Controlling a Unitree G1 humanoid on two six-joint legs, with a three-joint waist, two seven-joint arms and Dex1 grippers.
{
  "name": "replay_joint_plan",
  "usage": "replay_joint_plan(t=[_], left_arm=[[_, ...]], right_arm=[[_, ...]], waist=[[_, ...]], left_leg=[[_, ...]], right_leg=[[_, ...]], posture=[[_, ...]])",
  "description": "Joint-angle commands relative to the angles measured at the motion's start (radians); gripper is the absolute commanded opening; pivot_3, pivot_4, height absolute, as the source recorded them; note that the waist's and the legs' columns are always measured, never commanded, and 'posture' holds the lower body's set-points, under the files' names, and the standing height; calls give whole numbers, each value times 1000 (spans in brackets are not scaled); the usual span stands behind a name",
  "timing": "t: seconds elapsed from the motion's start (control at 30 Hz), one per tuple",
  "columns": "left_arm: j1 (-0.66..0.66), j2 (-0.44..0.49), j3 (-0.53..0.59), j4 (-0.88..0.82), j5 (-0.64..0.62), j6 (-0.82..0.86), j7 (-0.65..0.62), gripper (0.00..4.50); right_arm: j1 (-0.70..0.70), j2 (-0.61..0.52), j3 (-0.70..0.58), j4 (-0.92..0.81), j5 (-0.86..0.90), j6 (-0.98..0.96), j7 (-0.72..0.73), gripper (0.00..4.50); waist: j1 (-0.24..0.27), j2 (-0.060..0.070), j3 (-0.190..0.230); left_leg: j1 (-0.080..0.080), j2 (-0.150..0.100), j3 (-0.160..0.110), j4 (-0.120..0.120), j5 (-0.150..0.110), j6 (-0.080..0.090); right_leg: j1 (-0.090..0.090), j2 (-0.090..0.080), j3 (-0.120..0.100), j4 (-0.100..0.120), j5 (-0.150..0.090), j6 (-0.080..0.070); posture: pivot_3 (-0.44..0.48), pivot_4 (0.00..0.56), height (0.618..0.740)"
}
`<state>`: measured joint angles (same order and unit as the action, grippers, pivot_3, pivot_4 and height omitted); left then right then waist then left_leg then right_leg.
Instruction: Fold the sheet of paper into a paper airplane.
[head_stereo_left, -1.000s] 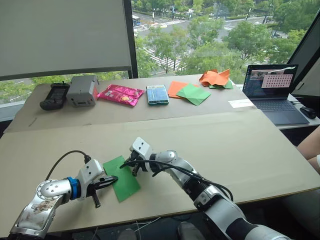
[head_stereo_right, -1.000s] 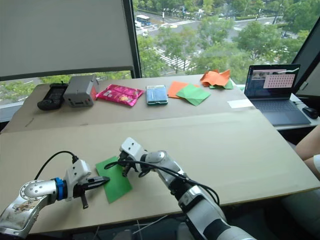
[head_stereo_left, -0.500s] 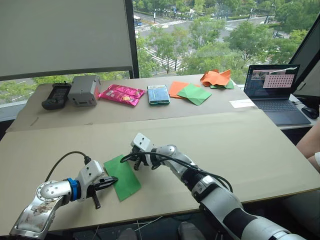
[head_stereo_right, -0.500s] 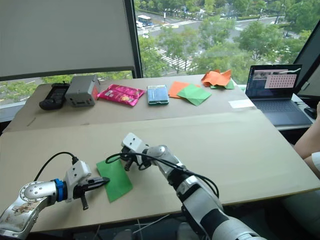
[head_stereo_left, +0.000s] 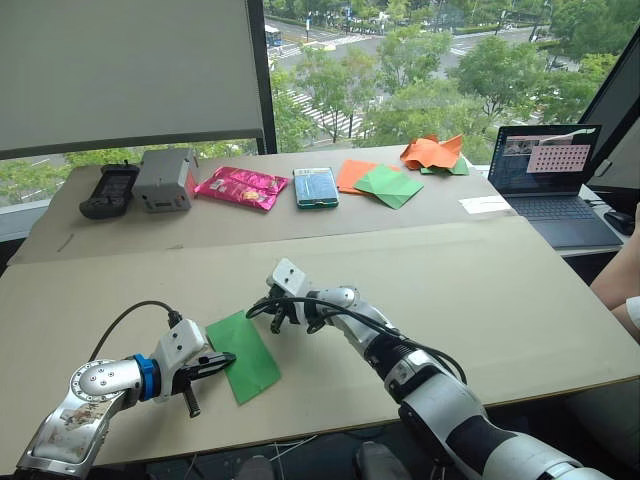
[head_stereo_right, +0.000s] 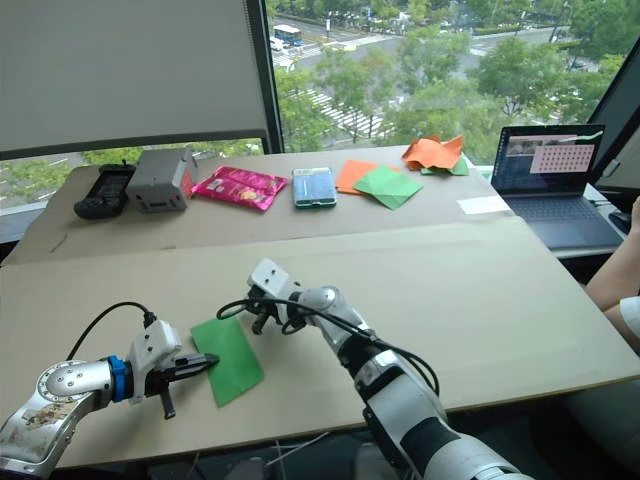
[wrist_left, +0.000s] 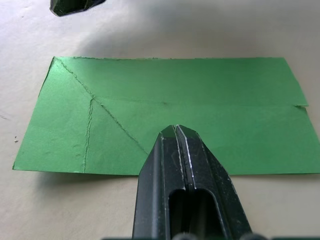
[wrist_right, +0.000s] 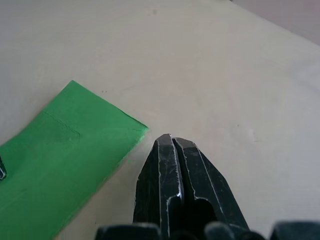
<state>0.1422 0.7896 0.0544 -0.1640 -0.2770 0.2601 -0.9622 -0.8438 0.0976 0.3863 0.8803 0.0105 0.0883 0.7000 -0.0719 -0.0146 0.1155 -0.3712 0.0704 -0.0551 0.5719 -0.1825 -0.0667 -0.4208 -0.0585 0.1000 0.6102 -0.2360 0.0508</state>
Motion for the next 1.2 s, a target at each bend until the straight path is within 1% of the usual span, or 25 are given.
replay_joint_plan(t=[0.03, 0.23, 0.33, 0.43, 0.5, 0.57, 0.7, 0.97, 1.2], left_arm=[[23, 12, -21, 22, 36, 18, 7, 0], [29, 13, -20, 17, 35, 20, 10, 0], [29, 14, -19, 17, 35, 19, 12, 0], [27, 13, -20, 18, 36, 18, 12, 0], [25, 14, -21, 20, 36, 18, 12, 0], [23, 15, -22, 21, 36, 18, 11, 0], [17, 17, -23, 22, 36, 19, 9, 0], [13, 22, -25, 26, 36, 19, 4, 0], [13, 21, -28, 29, 37, 15, 0, 0]], right_arm=[[-43, 136, 8, 19, -17, -43, -14, 63], [-37, 151, 0, 7, 0, -74, 2, 63], [-5, 151, 13, -98, 41, -67, 80, 63], [41, 132, 67, -200, 49, -19, 154, 63], [77, 112, 107, -259, 46, 23, 182, 63], [100, 94, 135, -292, 38, 48, 180, 63], [129, 71, 164, -279, 10, 62, 144, 63], [144, 46, 140, -241, 3, 72, 111, 63], [175, -7, 115, -239, -13, 77, 106, 63]], waist=[[0, 0, 0], [-1, 0, 0], [-1, 1, 1], [-2, 1, 1], [0, 1, 1], [1, 0, 1], [1, 0, 1], [1, 0, 1], [1, 0, 1]], left_leg=[[0, 0, 0, 0, 0, 0], [0, 0, 0, 0, 0, 0], [0, 0, 0, 0, 0, 0], [0, 0, 0, 0, 0, 0], [0, 0, 0, 0, 0, 0], [0, 0, 0, 0, 0, 0], [0, 0, 0, 0, 0, 0], [0, 0, 0, 0, 0, 0], [1, 0, 0, 0, 0, 0]], right_leg=[[0, 0, 0, 0, 0, 0], [0, 0, 0, 0, 0, 0], [0, 0, 0, 0, 0, 0], [0, 0, 0, 0, 0, 0], [0, 0, 0, 0, 0, 0], [0, 0, 0, 0, 0, 0], [0, 0, 0, 0, 0, 0], [0, 0, 0, 0, 0, 0], [0, 0, 0, 0, 0, 0]], posture=[[0, 150, 725], [0, 150, 725], [0, 150, 725], [0, 150, 725], [0, 150, 725], [0, 150, 725], [0, 150, 725], [0, 150, 725], [0, 150, 725]])
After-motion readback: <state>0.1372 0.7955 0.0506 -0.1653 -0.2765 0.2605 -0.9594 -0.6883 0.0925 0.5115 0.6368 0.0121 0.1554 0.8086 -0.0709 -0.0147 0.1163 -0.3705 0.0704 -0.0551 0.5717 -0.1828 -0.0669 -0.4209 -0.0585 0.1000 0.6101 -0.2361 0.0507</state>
